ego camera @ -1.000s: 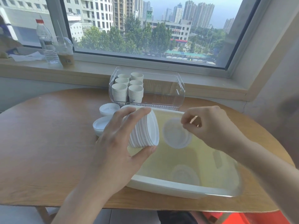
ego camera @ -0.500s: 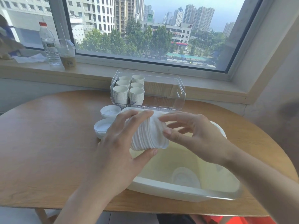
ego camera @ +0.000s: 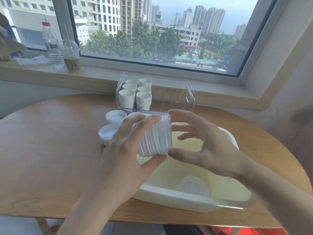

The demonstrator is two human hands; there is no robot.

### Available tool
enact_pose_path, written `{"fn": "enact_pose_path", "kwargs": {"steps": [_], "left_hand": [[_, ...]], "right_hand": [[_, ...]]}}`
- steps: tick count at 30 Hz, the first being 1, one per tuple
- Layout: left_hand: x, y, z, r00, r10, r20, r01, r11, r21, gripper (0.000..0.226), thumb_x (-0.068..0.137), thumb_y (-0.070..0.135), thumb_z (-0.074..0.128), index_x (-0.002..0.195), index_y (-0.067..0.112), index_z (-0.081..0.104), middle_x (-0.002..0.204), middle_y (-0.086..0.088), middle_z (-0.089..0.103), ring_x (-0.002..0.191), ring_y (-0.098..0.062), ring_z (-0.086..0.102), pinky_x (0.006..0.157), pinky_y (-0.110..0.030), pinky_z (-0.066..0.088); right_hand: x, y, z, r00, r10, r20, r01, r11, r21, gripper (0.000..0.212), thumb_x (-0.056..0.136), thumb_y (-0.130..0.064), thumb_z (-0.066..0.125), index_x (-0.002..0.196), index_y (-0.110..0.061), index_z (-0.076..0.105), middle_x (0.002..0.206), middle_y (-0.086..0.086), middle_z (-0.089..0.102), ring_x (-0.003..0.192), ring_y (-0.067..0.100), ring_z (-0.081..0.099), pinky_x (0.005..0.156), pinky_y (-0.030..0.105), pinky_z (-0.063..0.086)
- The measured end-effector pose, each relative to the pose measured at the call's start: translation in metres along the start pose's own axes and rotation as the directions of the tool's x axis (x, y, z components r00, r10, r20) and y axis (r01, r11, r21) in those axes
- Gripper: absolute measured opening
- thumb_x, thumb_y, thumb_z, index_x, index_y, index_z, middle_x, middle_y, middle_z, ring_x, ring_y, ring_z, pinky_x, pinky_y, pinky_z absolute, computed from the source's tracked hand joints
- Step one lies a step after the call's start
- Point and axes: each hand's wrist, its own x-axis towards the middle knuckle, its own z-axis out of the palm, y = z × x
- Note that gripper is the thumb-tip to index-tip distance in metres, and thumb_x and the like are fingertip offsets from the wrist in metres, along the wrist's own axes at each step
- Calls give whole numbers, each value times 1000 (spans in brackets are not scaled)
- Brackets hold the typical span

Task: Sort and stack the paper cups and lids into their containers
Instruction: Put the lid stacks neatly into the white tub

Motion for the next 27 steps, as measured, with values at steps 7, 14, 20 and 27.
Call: {"fn": "enact_pose_path", "kwargs": {"steps": [7, 14, 20, 27], "left_hand": [[1, -2, 0, 1000, 18, 8, -18, 1000, -6, 80, 78, 54, 82, 149, 50, 44, 150, 23, 45, 134, -2, 48, 92, -18, 42], [1, -3, 2, 999, 33, 12, -33, 999, -4, 85, 76, 55, 83, 150, 55, 40, 150, 23, 46, 136, -5, 50, 89, -35, 55], [1, -4, 2, 999, 49, 8, -48, 999, -7, 81, 78, 62, 76, 150, 54, 40, 150, 23, 46, 137, -2, 47, 89, -29, 49], [0, -3, 2, 998, 59, 32, -59, 998, -15, 79, 83, 71, 69, 154, 56, 38, 150, 19, 46, 137, -6, 48, 93, -37, 54]], "right_hand": [[4, -1, -1, 998, -17, 57, 17, 1000, 1, 81, 82, -30, 90, 151, -30, 49, 145, -19, 60, 130, 6, 62, 99, 33, 55], [5, -3, -5, 996, -48, 73, 56, 993, -103, 84, 79, -29, 93, 151, -28, 49, 145, -20, 60, 130, 4, 61, 98, 35, 55], [6, -5, -2, 997, -65, 52, 71, 989, -131, 87, 76, -43, 93, 151, -30, 51, 142, -20, 62, 126, 1, 63, 96, 31, 56], [7, -3, -3, 997, -63, 54, 69, 989, -129, 86, 74, -52, 89, 149, -33, 52, 140, -19, 63, 122, 1, 65, 93, 31, 57]]}}
